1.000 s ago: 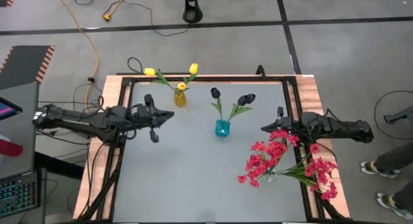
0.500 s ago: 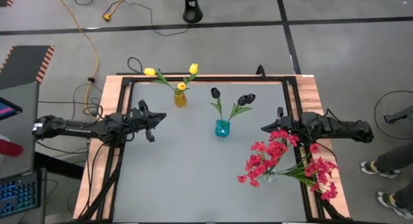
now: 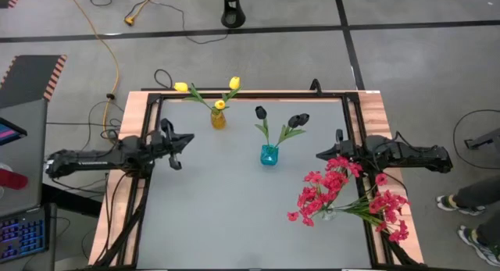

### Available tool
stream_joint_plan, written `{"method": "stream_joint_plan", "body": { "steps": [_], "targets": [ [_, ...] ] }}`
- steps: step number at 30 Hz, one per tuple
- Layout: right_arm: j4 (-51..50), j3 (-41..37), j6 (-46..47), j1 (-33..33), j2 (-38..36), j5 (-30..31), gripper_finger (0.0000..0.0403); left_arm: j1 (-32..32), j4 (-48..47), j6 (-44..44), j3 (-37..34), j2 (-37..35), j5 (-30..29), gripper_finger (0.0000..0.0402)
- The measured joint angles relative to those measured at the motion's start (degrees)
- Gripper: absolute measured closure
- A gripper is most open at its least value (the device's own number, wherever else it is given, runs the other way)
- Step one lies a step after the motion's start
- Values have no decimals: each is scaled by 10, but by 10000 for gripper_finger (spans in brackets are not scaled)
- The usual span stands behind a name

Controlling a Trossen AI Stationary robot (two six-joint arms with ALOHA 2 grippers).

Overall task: Sort flowers into vase by color
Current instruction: Return to Home Position

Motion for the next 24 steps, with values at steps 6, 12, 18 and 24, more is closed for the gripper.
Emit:
{"method": "stream_joint_plan", "body": {
  "steps": [6,12,18,24],
  "targets": [
    [22,0,0,0,0,0,372,0,-108,-3,0,-93,-4,400],
    [42,0,-2,1,0,-1,371,0,-157,-12,1,-109,18,400],
    [40,0,-4,1,0,-6,371,0,-170,-4,1,-114,13,400],
    [26,0,-11,0,0,0,371,0,-178,0,2,-114,13,400]
  ]
}}
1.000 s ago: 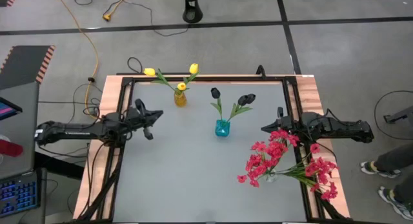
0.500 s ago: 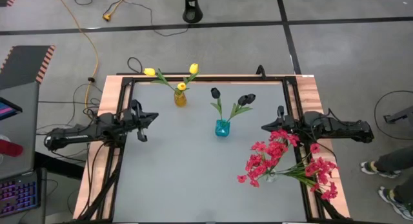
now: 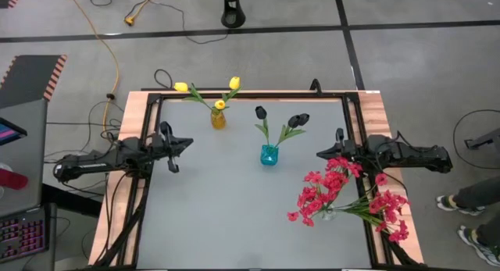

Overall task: Sort flowers into vase by color
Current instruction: Return to Home Position

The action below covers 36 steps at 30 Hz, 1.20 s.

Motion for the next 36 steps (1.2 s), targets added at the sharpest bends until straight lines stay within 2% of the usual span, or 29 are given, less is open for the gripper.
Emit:
{"method": "stream_joint_plan", "body": {
  "steps": [5,10,24,36],
  "targets": [
    [-41,0,4,0,0,2,371,0,-20,6,-2,0,0,400],
    [-47,0,7,0,0,2,370,0,-24,38,-2,2,18,400],
    [-81,0,9,0,0,21,370,0,-25,114,-3,2,17,400],
    [-88,0,11,0,0,19,370,0,-24,96,-3,3,16,400]
  ]
}}
